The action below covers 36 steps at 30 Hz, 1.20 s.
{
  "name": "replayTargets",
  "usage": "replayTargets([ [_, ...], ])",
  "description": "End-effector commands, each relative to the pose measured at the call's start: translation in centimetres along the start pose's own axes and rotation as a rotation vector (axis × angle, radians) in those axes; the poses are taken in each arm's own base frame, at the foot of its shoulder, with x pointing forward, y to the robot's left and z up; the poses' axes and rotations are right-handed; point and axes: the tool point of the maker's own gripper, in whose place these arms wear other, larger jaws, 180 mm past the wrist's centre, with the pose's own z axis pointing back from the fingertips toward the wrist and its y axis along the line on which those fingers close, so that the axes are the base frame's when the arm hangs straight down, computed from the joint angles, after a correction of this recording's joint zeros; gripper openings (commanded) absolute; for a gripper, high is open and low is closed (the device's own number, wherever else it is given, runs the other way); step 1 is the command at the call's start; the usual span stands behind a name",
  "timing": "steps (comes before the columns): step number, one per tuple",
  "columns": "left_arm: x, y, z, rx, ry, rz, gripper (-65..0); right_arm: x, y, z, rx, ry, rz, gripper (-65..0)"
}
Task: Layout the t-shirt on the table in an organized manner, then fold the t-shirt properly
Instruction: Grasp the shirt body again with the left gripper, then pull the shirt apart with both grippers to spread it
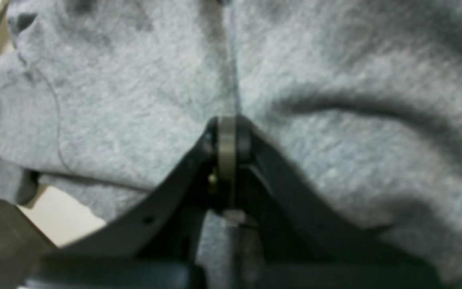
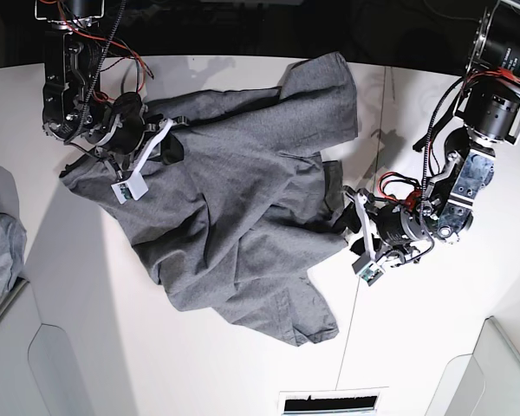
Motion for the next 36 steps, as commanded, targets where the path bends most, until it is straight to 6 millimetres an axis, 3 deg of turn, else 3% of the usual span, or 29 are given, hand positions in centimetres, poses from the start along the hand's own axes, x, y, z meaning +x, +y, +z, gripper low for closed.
replayTargets([
  [1,2.7,0.9,0.1,0.026,-0.075,-0.004,-28.9,1.1,-0.1,0.3,0.003,-0.033,0.005,-65.0],
  [5,3.8,-1.3,-0.9,-0.015,-0.099,-0.032,-30.3,1.1,-0.1,0.3,0.003,-0.032,0.005,-65.0],
  [8,4.2,-1.3,-1.3,0.020,-0.105,-0.042,-47.0,1.1,-0.1,0.3,0.002,-0.032,0.005,-65.0],
  [11,4.3,0.7,-1.0,0.112,-0.106,-0.066,-64.8,0.9,-0.3,0.3,-0.011,-0.020,0.017,-65.0],
  [16,4.8,6.6,1.5,0.269,-0.076,-0.159,-65.0,-0.1,-1.6,0.5,-0.074,0.034,0.074,-65.0],
  [19,7.1,9.7,4.4,0.332,-0.109,-0.228,-65.0,-0.7,-2.9,1.2,-0.098,0.053,0.084,-65.0],
  [21,9.1,10.6,6.6,0.355,-0.138,-0.297,-65.0,-1.2,-4.2,2.0,-0.124,0.074,0.099,-65.0],
  [24,12.1,9.7,9.6,0.317,-0.197,-0.370,-65.0,-1.6,-6.1,3.3,-0.164,0.094,0.116,-65.0],
  [29,15.7,5.9,13.2,0.229,-0.250,-0.489,-65.0,-1.5,-8.2,4.8,-0.203,0.111,0.141,-65.0],
  [32,15.3,2.9,13.9,0.122,-0.205,-0.496,-65.0,-1.5,-9.3,5.6,-0.227,0.123,0.156,-65.0],
  [35,12.8,0.0,13.6,0.005,-0.127,-0.458,-65.0,-1.5,-10.3,6.4,-0.248,0.134,0.170,-65.0],
  [36,11.8,-0.7,13.4,-0.023,-0.104,-0.438,-62.0,-1.5,-10.6,6.7,-0.256,0.137,0.174,-65.0],
])
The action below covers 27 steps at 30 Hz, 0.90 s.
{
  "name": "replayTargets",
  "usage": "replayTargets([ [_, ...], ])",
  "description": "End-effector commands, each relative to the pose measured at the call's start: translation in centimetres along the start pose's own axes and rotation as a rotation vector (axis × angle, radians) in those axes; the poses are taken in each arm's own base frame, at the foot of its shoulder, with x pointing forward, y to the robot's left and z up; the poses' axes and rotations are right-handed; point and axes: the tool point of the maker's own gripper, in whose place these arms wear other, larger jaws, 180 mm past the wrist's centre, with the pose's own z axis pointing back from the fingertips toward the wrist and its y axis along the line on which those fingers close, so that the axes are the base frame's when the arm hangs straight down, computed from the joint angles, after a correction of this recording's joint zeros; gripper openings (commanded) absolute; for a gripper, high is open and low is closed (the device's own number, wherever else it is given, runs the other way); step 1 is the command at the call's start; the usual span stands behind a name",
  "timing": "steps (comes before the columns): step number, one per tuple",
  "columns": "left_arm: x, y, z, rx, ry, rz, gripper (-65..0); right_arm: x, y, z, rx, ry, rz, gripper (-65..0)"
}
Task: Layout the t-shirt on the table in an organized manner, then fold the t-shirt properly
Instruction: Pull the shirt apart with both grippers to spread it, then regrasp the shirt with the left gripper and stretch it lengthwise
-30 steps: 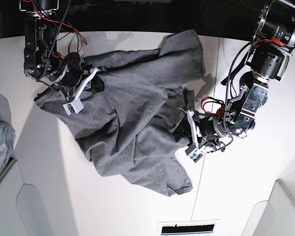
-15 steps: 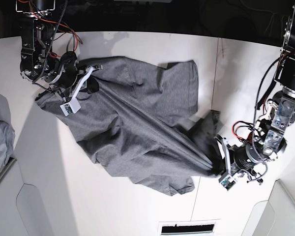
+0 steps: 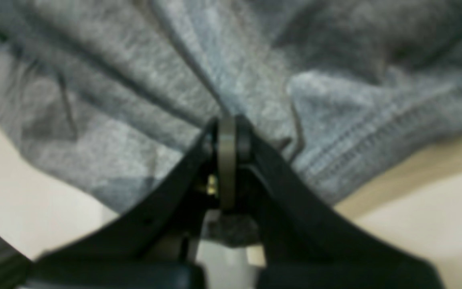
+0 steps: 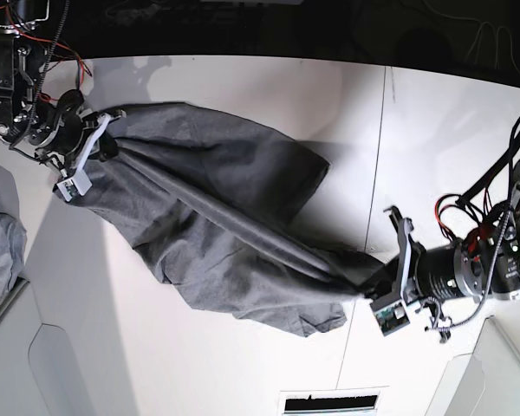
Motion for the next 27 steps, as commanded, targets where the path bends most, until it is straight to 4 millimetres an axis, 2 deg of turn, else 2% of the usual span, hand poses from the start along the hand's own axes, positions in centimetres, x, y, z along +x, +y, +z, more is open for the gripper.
replayTargets([
  [1,0.1,0.4,0.5,0.012,-0.003,0.002,-56.4,-0.1,-1.5,0.7,-0.044,0.022,0.016,-65.0],
  [4,-2.2,-1.9,0.1,-0.041,0.047,0.038,-37.5,-0.3,-2.7,1.3,-0.067,0.030,0.029,-65.0],
  [6,-3.1,-3.1,-0.1,-0.065,0.064,0.055,-31.3,-0.2,-3.2,1.6,-0.075,0.029,0.034,-65.0],
  [10,-3.6,-3.6,-0.2,-0.071,0.071,0.070,-31.0,-0.2,-3.4,1.7,-0.078,0.025,0.026,-65.0],
  [15,-1.7,-0.3,0.0,0.083,-0.036,0.148,-31.1,0.5,-2.6,1.7,-0.033,-0.016,-0.018,-65.0],
  [17,-1.8,1.0,-0.5,0.155,-0.050,0.155,-31.1,0.7,-2.3,1.6,-0.020,-0.027,-0.030,-65.0],
  [20,-4.0,2.3,-2.3,0.233,-0.021,0.213,-31.1,0.9,-2.0,1.5,-0.007,-0.036,-0.040,-65.0],
  [24,-8.6,2.3,-6.3,0.228,0.073,0.368,-31.1,1.0,-1.5,1.3,0.003,-0.041,-0.048,-65.0],
  [27,-11.2,3.0,-9.0,0.239,0.117,0.469,-31.1,1.0,-1.3,1.2,0.007,-0.043,-0.051,-65.0],
])
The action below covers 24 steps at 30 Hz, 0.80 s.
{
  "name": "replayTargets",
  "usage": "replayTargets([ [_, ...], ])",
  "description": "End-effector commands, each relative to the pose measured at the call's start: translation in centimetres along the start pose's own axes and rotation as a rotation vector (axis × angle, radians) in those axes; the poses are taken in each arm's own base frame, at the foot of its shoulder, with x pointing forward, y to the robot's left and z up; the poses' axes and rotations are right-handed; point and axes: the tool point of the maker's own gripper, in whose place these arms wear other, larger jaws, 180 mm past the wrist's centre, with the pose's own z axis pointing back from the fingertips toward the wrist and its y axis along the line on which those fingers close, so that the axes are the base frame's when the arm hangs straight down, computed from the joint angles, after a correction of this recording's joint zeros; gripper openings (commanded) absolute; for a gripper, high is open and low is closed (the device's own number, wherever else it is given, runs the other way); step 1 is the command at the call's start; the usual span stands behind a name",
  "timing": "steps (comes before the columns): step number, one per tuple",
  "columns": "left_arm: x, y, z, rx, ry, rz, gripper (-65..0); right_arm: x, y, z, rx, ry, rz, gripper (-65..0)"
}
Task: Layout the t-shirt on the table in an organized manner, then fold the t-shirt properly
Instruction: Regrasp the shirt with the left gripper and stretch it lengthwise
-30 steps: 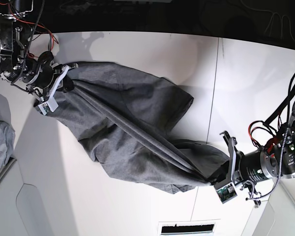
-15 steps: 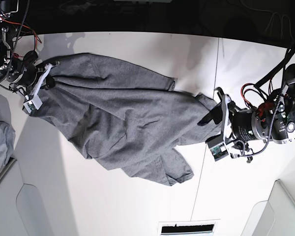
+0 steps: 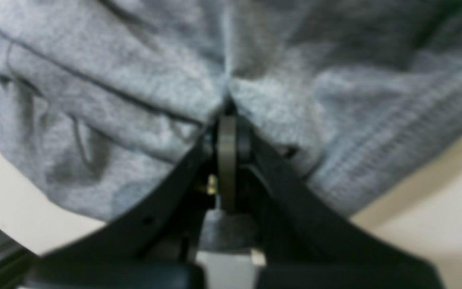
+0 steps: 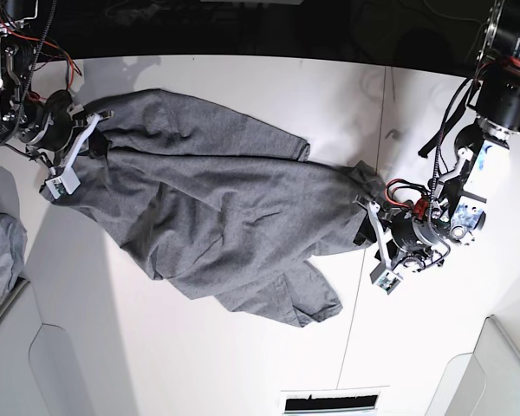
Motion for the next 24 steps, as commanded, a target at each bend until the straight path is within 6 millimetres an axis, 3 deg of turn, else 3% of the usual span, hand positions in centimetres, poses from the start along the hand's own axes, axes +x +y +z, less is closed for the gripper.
replayTargets([
  [1,2.2,1.8,-0.2,0.029,-0.050,0.025,-31.1,1.1,-0.7,0.6,-0.013,-0.027,0.014,-65.0],
  [5,1.4,1.5,-2.3,-0.002,0.006,0.087,-31.1,1.1,-0.2,0.3,-0.003,-0.029,0.007,-65.0],
  [12,0.7,-1.1,-3.1,-0.066,0.019,0.046,-32.0,1.2,1.1,-0.4,0.022,-0.041,-0.011,-65.0],
  [14,0.5,-1.3,-3.2,-0.062,0.022,0.030,-40.6,1.2,1.1,-0.3,0.022,-0.042,-0.011,-65.0],
  [18,0.8,-0.9,-3.2,-0.053,0.018,0.026,-65.0,1.2,1.0,-0.3,0.022,-0.041,-0.010,-65.0],
  [24,2.8,3.1,-1.5,0.016,-0.004,-0.016,-65.0,0.8,0.7,-0.4,0.004,-0.023,0.006,-65.0],
])
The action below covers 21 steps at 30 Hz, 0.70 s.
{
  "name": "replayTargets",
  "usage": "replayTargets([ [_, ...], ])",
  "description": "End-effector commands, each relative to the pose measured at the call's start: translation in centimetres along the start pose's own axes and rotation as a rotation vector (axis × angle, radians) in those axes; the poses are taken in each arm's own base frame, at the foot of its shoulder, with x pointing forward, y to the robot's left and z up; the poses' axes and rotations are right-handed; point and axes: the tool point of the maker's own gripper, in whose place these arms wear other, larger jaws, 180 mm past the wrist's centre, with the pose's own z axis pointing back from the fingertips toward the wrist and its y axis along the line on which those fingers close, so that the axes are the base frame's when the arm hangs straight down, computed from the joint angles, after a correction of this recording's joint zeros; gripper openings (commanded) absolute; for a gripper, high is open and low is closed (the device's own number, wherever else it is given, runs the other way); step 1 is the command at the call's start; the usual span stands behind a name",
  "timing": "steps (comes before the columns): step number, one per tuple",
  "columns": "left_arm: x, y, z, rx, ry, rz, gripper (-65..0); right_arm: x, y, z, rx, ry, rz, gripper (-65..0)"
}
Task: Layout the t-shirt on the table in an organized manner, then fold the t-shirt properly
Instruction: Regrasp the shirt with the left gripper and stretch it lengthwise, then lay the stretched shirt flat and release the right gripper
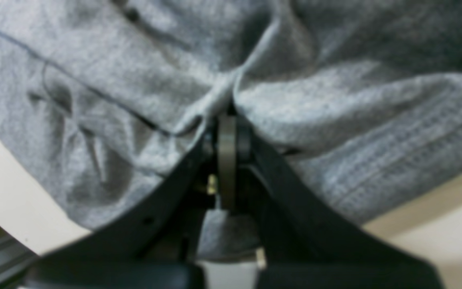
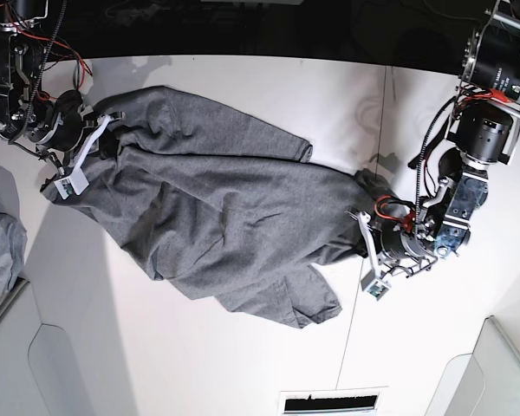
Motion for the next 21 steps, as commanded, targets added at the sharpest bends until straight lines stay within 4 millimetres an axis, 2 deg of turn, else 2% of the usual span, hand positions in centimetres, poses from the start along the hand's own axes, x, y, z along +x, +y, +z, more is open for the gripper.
replayTargets([
  [1,2.9,2.6,1.3,0.049,-0.058,-0.022,-65.0,0.5,-0.8,0.5,-0.025,-0.004,0.026,-65.0],
  [4,3.1,4.9,3.1,0.088,-0.050,-0.042,-65.0,-0.3,-1.2,0.6,-0.044,0.031,0.042,-65.0],
  [8,2.0,7.4,5.2,0.121,-0.007,-0.048,-65.0,-0.7,-1.7,0.7,-0.065,0.052,0.060,-65.0],
  [11,0.4,8.6,6.6,0.128,0.038,-0.091,-65.0,-0.7,-2.4,1.0,-0.079,0.057,0.064,-65.0],
  [18,-3.9,9.6,10.3,0.097,0.133,-0.090,-65.0,-0.8,-6.0,3.2,-0.165,0.083,0.093,-65.0],
  [21,-4.5,11.2,12.1,0.145,0.153,-0.117,-65.0,-0.8,-7.3,4.0,-0.192,0.097,0.111,-65.0],
])
